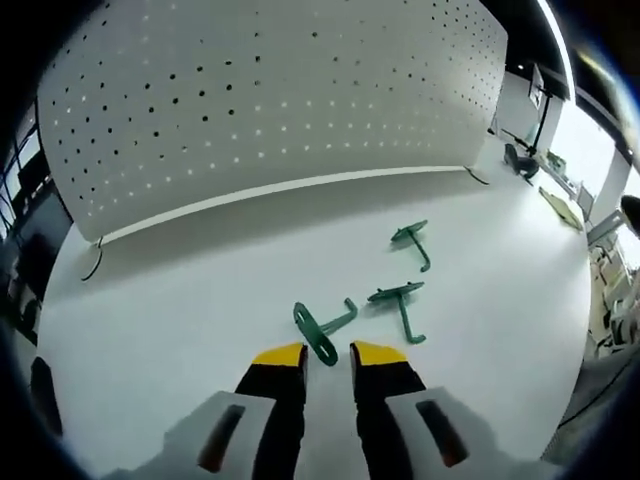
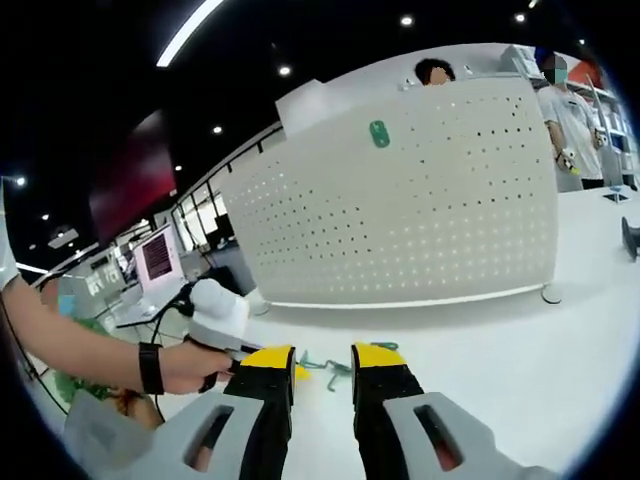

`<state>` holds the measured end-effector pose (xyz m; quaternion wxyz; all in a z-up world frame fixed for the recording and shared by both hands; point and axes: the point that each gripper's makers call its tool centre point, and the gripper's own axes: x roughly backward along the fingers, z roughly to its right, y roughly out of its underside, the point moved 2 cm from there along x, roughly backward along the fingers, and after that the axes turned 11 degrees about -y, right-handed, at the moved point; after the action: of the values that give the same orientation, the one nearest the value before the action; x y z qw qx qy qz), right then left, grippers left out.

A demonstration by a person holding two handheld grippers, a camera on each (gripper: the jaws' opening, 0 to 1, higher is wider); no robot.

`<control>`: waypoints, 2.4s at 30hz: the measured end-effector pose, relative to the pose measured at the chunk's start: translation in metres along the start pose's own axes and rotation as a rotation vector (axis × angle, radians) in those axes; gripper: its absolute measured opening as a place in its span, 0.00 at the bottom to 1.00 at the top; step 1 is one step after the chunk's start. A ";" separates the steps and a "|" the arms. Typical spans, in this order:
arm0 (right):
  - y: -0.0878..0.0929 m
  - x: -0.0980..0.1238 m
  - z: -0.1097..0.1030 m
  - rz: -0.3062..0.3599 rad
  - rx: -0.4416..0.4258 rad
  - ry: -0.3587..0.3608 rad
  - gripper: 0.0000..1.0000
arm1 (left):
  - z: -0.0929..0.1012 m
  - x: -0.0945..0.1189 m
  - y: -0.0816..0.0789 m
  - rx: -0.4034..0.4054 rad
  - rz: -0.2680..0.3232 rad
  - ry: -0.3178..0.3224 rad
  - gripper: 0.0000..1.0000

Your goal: Insert the hook assembly into the mounting plate slot until the hook locks in place.

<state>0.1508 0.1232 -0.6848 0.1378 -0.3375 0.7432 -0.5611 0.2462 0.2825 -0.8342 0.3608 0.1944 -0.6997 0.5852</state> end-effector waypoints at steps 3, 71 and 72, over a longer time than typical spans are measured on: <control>0.003 0.001 0.001 -0.005 -0.004 0.006 0.22 | 0.000 -0.001 0.000 -0.009 0.004 0.006 0.09; -0.013 -0.023 -0.092 -0.013 0.065 -0.174 0.20 | 0.005 0.173 -0.045 0.265 0.506 0.297 0.03; -0.013 -0.023 -0.094 -0.011 0.065 -0.178 0.20 | 0.006 0.176 -0.044 0.264 0.519 0.301 0.03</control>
<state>0.1174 0.2063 -0.6453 0.2110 -0.3855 0.7074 -0.5536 0.1579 0.2932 -0.6755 0.2705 -0.0338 -0.5828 0.7656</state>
